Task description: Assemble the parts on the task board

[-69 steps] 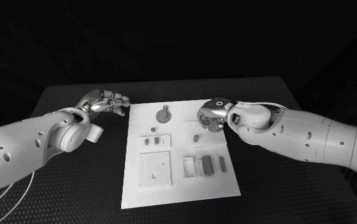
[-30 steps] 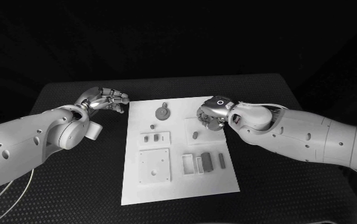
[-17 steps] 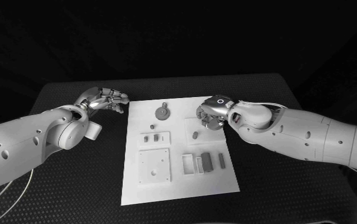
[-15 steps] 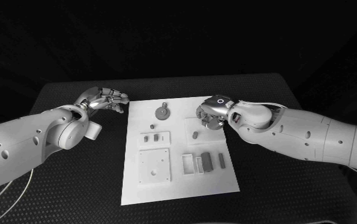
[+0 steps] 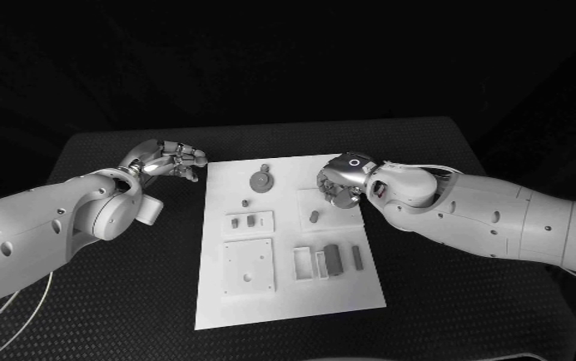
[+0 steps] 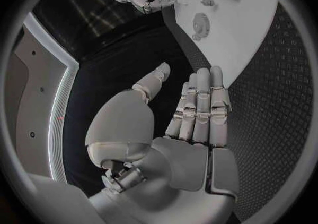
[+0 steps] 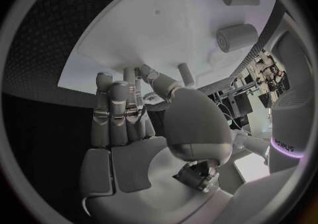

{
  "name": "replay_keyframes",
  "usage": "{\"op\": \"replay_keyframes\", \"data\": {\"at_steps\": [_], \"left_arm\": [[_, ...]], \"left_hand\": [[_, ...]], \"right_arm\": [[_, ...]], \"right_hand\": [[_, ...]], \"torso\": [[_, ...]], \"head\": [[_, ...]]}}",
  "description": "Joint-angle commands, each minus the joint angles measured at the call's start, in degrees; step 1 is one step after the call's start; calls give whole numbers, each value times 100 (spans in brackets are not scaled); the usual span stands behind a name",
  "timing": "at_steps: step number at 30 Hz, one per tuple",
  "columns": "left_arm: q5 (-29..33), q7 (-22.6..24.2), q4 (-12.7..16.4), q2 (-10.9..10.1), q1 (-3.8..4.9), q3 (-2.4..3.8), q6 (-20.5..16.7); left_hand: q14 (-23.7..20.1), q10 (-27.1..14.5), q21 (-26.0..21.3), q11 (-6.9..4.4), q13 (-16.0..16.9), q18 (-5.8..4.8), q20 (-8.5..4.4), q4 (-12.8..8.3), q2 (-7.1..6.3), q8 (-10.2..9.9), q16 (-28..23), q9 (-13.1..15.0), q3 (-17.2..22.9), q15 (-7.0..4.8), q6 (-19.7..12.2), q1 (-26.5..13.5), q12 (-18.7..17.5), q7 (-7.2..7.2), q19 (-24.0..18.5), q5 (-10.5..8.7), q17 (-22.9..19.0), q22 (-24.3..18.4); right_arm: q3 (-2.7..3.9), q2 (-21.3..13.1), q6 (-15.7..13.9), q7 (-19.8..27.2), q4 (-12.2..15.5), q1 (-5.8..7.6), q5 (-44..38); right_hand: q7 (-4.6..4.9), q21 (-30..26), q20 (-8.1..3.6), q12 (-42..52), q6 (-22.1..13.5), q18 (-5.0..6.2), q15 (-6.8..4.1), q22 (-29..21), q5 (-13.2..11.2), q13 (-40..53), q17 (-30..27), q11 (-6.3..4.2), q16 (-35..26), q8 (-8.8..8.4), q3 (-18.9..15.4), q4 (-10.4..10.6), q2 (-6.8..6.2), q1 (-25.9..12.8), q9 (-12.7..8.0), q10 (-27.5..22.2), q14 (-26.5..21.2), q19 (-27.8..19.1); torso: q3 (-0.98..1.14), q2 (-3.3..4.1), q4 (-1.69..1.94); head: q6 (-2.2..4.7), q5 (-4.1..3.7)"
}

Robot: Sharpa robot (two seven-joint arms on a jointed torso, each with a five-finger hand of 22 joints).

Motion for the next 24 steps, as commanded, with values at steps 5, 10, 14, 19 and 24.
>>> {"op": "replay_keyframes", "data": {"at_steps": [5, 10, 14, 19, 24], "left_arm": [[35, 24, 5, -1, 4, 5, 70], [35, 25, 5, 3, 4, 5, 75], [34, 26, 7, 2, 4, 5, 77], [34, 28, 6, 2, 4, 5, 81], [34, 27, 5, 2, 4, 5, 83]], "left_hand": [[58, -32, -6, -6, 14, 81, 5, -6, 15, -4, 16, -6, -35, -9, -26, -36, -12, 19, 87, -35, 14, -3], [62, -33, -5, -7, 15, 83, 4, -7, 14, -2, 20, -5, -36, -10, -25, -36, -11, 18, 93, -36, 16, -2], [63, -33, -5, -7, 15, 84, 4, -8, 13, -1, 21, -5, -37, -10, -25, -35, -10, 18, 94, -36, 17, -1], [64, -32, -4, -8, 16, 85, 4, -8, 15, 0, 23, -5, -37, -11, -24, -35, -9, 18, 97, -36, 18, -1], [65, -31, -4, -9, 17, 85, 4, -8, 15, 1, 24, -5, -39, -11, -24, -35, -7, 18, 99, -36, 19, -1]], "right_arm": [[-54, 12, 357, -198, -44, -71, -207], [-54, 10, 354, -167, -3, -79, -159], [-54, 7, 386, -190, 13, -92, -130], [-54, -3, 393, -217, 20, -108, -126], [-54, -2, 348, -224, 17, -117, -125]], "right_hand": [[-39, 42, -37, -128, 101, 119, 5, 125, 24, -135, -47, 33, -11, 45, -4, 0, 103, 113, 31, -129, -75, -59], [-20, -3, 2, -362, 44, 116, 128, 114, 22, -238, -93, 158, -59, 1, 9, -2, -11, 200, 22, -443, -201, -187], [-5, -57, 58, -501, 19, 111, 215, 103, 24, -335, -121, 251, -92, -25, 12, -3, -50, 235, 14, -616, -319, -288], [5, -85, 84, -531, 1, 119, 234, 89, 25, -387, -164, 271, -133, -44, 34, -3, -9, 279, 7, -627, -355, -299], [7, -51, 44, -388, -10, 119, 126, 96, 29, -367, -197, 159, -115, -59, 111, -5, 54, 479, 1, -290, -230, -192]], "torso": [[0, 1, 4], [1, 0, -2], [2, 2, -2], [0, -1, 2], [2, 1, 3]], "head": [[-3, -5], [-4, -2], [-4, -4], [-9, -17], [-13, -19]]}}
